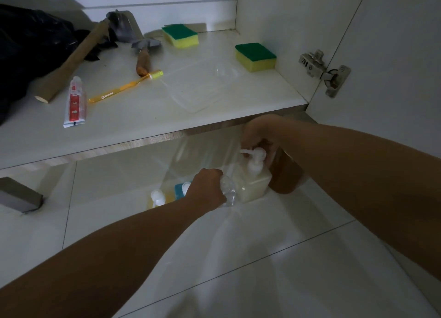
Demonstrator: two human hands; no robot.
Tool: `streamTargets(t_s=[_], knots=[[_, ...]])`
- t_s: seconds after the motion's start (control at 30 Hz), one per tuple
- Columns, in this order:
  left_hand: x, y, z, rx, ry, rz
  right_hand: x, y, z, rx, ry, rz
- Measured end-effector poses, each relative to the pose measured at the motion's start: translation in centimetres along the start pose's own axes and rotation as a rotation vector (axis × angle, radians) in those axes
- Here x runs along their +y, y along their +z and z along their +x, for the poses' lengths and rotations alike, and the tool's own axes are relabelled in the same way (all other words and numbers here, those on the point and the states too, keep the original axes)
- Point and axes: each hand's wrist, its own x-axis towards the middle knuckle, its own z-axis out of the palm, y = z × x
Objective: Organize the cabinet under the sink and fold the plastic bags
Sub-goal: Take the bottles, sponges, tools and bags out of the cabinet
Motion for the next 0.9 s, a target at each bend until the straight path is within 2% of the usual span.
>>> streamTargets(t_s=[0.4, 0.73, 0.83, 0.9], knots=[[1.0, 0.1, 0.0, 0.059, -0.021, 0.093, 2.2, 0.2, -4.0, 0.114, -0.239, -0.086], [1.9, -2.6, -0.1, -0.053, -0.039, 0.058, 2.2, -0.3, -5.2, 0.169, -0.294, -0.213], [3.1, -6.4, 0.4, -0.089, 0.000, 0.068, 1.5, -2.7, -6.7, 0.309, -0.307, -0.275], [4.1, -9.9, 0.7, -0.084, 0.020, 0.044, 0.9, -4.5, -7.4, 0.401, -0.331, -0.169]])
